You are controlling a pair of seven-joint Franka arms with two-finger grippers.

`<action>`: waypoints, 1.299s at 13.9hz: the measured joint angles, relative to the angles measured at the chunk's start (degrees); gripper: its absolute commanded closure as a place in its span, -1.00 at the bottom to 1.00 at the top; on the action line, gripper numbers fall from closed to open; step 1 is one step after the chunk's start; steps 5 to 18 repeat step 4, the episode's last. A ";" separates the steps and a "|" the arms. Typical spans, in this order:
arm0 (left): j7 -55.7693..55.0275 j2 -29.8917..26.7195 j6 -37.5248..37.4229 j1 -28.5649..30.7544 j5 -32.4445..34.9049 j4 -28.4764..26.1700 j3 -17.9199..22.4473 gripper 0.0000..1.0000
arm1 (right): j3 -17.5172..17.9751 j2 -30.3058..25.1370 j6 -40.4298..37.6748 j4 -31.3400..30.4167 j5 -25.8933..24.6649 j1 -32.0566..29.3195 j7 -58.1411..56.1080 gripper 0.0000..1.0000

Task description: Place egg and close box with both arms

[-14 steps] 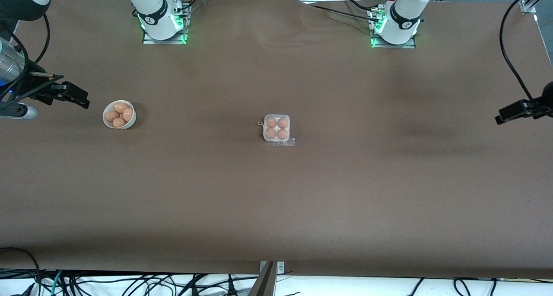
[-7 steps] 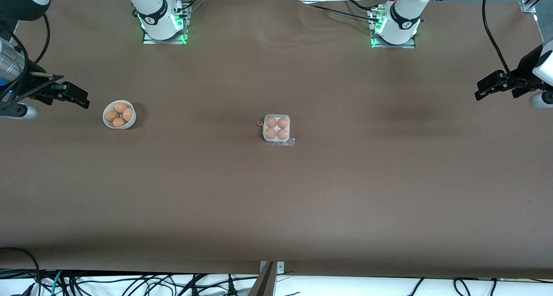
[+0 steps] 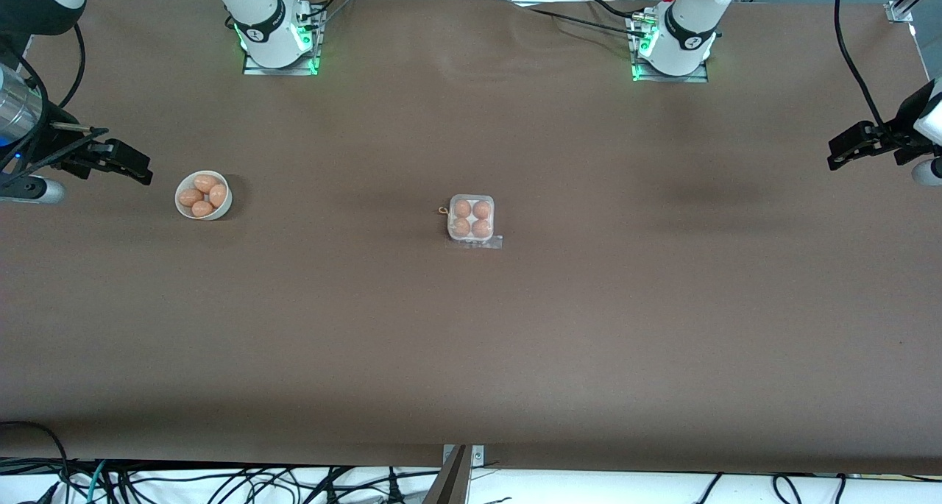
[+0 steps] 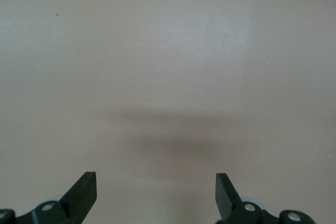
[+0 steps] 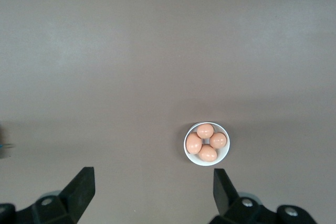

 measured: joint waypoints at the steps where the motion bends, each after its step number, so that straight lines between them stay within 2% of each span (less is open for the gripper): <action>1: 0.00 0.00 -0.17 0.00 0.00 -0.16 0.00 -1.00 | 0.00 0.00 0.00 0.00 0.00 0.00 0.00 -1.00; 18: 0.00 0.02 -0.73 -0.16 -0.45 -0.39 -0.19 -1.00 | 0.00 0.00 0.00 0.00 0.00 0.00 0.00 -1.00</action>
